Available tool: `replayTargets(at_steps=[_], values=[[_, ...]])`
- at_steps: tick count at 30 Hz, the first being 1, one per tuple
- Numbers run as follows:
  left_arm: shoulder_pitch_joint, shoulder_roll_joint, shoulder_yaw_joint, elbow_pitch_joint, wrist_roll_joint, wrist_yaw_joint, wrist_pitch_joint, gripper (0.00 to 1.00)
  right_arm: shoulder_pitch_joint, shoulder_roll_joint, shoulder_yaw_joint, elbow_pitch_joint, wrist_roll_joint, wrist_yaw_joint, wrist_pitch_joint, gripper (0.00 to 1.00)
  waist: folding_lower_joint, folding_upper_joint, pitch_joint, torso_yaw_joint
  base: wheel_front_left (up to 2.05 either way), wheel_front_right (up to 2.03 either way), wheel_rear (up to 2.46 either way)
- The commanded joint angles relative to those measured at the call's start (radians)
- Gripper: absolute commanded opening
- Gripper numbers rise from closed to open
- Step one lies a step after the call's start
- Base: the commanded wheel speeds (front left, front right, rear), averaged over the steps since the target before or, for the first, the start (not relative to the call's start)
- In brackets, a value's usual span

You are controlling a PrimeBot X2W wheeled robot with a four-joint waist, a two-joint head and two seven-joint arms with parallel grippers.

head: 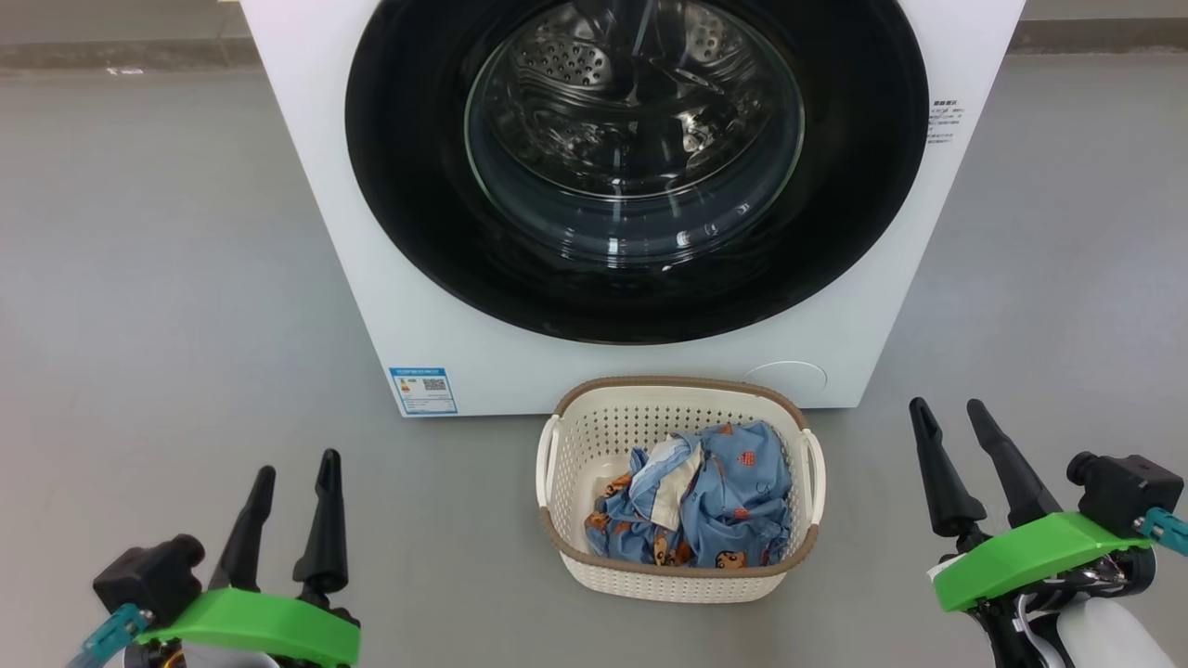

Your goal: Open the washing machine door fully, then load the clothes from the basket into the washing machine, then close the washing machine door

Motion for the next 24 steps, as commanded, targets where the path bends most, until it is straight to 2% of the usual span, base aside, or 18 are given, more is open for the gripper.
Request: replayTargets(at_steps=[1, 18, 24], values=[[-0.056, 0.031, 0.021, -0.013, 0.030, 0.005, -0.015, 1.00, -0.049, -0.021, 0.027, -0.020, -0.033, 0.003, -0.017, 1.00, 0.0000, -0.0001, 0.000, 0.001, 0.00, 0.00, 0.00], [-0.079, 0.055, -0.006, -0.006, 0.186, 0.016, -0.065, 1.00, -0.072, -0.040, 0.063, -0.004, -0.193, 0.003, -0.068, 1.00, 0.0000, -0.0001, -0.003, 0.006, 0.00, 0.00, 0.00], [-0.080, 0.055, -0.003, -0.006, 0.192, 0.016, -0.067, 1.00, -0.071, -0.038, 0.056, -0.002, -0.202, 0.003, -0.070, 1.00, 0.0000, -0.0001, -0.001, 0.009, 0.00, 0.00, 0.00]])
